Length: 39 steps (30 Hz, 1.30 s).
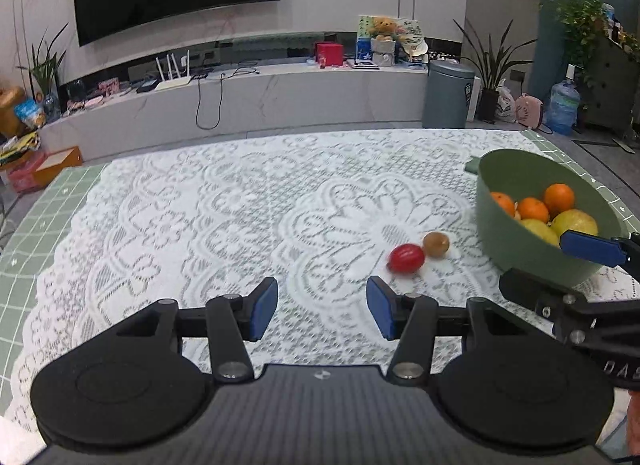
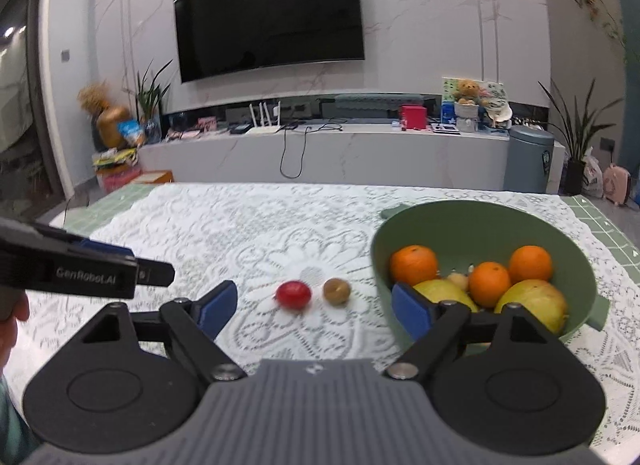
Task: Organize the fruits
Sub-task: 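Withdraw both tools from the colander toward the red plum and kiwi, then grasp the red plum with the left tool while the right tool approaches the kiwi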
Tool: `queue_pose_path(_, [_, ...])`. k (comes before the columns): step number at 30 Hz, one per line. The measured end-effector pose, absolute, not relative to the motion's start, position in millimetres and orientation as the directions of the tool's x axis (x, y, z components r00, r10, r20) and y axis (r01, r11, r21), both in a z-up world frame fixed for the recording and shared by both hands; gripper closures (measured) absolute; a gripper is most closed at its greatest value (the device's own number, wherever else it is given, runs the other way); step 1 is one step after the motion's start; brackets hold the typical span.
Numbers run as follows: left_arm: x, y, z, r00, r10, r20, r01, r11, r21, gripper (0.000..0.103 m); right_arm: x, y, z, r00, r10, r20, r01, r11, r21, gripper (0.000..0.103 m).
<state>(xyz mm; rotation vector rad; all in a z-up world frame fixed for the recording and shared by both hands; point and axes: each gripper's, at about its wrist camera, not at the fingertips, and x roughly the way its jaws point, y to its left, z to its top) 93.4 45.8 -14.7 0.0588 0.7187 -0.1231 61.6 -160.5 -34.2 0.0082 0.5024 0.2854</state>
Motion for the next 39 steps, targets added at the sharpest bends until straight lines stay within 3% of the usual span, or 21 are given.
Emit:
queue_pose_path(12, [101.1,60.5,-36.5,0.724,-0.188,-0.664,0.174,0.981,-0.087,0.046,63.9,-134.8,-51.1,0.831,0.245,-0.5,-0.311,0.949,-0.051,0.038])
queue_pose_path(17, [112.3,58.0,-40.0,0.713,-0.252,-0.655,0.219,0.967,-0.134,0.051,75.4,-127.0,-63.1,0.815,0.23,-0.532,-0.324,0.942,-0.089,0.055])
queue_pose_path(25, [131.1,32.6,-45.9,0.651,-0.332,-0.683,0.359,0.927,-0.108,0.053,100.9,-125.7,-76.3,0.816,0.166,-0.554,-0.3,0.94,-0.161,0.068])
queue_pose_path(28, [140.9,25.5,-48.1,0.632,-0.351,-0.691,0.391,0.914,-0.107,0.054,108.1,-123.3,-80.5,0.82,0.152,-0.552,-0.306,0.931,-0.2,0.08])
queue_pose_path(35, [163.3,12.3,-60.1,0.593,-0.371,-0.715,0.42,0.9,-0.119,0.055,114.1,-109.5,-91.3,0.833,0.108,-0.542,-0.32,0.894,-0.314,0.082])
queue_pose_path(39, [173.8,8.4,-69.5,0.582,-0.367,-0.725,0.42,0.9,-0.118,0.055,115.3,-110.8,-94.6,0.83,0.11,-0.546,-0.322,0.895,-0.309,0.082])
